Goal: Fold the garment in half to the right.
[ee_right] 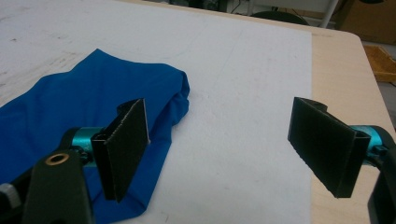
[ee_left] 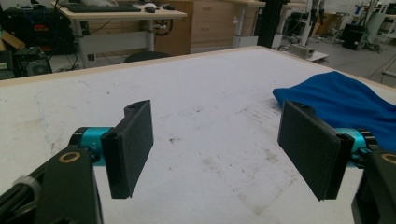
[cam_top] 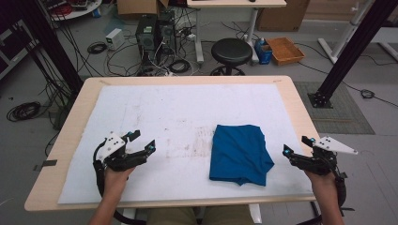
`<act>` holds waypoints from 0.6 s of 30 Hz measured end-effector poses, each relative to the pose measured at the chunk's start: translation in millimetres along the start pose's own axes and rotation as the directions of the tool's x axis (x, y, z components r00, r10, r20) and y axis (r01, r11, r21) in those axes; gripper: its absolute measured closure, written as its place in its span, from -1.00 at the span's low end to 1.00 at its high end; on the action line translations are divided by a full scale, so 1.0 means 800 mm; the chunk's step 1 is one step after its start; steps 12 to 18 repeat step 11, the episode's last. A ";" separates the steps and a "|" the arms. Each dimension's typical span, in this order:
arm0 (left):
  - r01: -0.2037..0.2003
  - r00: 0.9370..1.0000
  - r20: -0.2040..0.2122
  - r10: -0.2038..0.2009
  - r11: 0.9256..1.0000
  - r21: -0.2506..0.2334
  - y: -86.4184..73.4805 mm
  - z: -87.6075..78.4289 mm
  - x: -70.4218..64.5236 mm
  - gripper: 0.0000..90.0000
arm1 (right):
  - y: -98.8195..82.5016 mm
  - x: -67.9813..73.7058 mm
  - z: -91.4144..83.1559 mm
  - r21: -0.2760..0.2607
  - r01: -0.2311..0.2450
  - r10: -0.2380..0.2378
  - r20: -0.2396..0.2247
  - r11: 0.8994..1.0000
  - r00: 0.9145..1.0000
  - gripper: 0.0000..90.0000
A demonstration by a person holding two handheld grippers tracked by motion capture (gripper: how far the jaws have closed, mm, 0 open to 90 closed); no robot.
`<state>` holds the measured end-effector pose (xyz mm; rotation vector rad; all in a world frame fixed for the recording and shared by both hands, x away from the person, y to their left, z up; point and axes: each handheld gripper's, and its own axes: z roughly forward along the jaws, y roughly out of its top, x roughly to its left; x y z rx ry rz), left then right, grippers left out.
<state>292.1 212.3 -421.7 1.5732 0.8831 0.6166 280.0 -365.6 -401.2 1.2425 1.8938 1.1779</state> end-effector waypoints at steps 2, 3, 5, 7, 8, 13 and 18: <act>0.002 1.000 -0.002 -0.002 1.000 0.001 0.000 0.001 0.000 -0.41 | -0.001 0.000 0.000 0.002 0.000 0.000 -0.001 1.000 1.000 -0.56; 0.001 1.000 0.000 -0.001 1.000 0.001 0.000 0.001 0.000 -0.41 | -0.001 0.000 0.000 0.002 0.004 -0.004 -0.003 1.000 1.000 -0.56; 0.001 1.000 -0.001 -0.001 1.000 0.001 0.000 0.001 0.000 -0.40 | -0.001 0.000 0.001 0.004 0.000 0.000 -0.003 1.000 1.000 -0.56; 0.000 1.000 -0.003 0.000 1.000 0.002 0.000 0.001 0.000 -0.40 | -0.002 0.000 0.001 0.006 0.000 0.000 -0.005 1.000 1.000 -0.56; 0.002 1.000 -0.001 -0.002 1.000 0.003 0.000 0.001 0.000 -0.41 | -0.002 0.000 0.001 0.007 -0.002 0.002 -0.004 1.000 1.000 -0.56; 0.001 1.000 -0.004 -0.001 1.000 0.003 -0.001 0.001 0.000 -0.40 | -0.002 0.000 0.002 0.009 0.002 -0.002 -0.006 1.000 1.000 -0.56; 0.001 1.000 -0.004 -0.001 1.000 0.003 -0.001 0.001 0.000 -0.40 | -0.002 0.000 0.002 0.009 0.002 -0.002 -0.006 1.000 1.000 -0.56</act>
